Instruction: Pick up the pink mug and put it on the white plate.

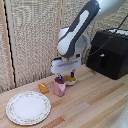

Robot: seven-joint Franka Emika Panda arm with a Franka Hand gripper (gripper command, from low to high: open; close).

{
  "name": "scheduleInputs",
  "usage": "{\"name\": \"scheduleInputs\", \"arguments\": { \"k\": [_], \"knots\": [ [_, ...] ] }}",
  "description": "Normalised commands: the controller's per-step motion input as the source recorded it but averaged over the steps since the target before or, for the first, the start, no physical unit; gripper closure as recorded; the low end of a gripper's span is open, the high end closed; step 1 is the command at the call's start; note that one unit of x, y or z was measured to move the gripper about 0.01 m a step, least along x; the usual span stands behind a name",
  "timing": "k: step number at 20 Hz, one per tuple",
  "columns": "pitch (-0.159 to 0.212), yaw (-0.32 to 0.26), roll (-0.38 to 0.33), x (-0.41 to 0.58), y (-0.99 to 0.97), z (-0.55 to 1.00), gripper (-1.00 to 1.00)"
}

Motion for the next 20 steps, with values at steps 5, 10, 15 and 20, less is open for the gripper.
{"name": "scheduleInputs", "arguments": {
  "k": [5,10,15,20],
  "knots": [
    [-0.011,0.026,0.0,0.238,-0.08,-0.34,-1.0],
    [-0.002,0.011,0.0,0.189,0.0,-0.27,1.0],
    [0.014,0.0,0.0,0.02,0.0,-0.13,1.0],
    [0.0,-0.003,0.0,0.0,0.01,-0.03,1.0]
  ]
}}
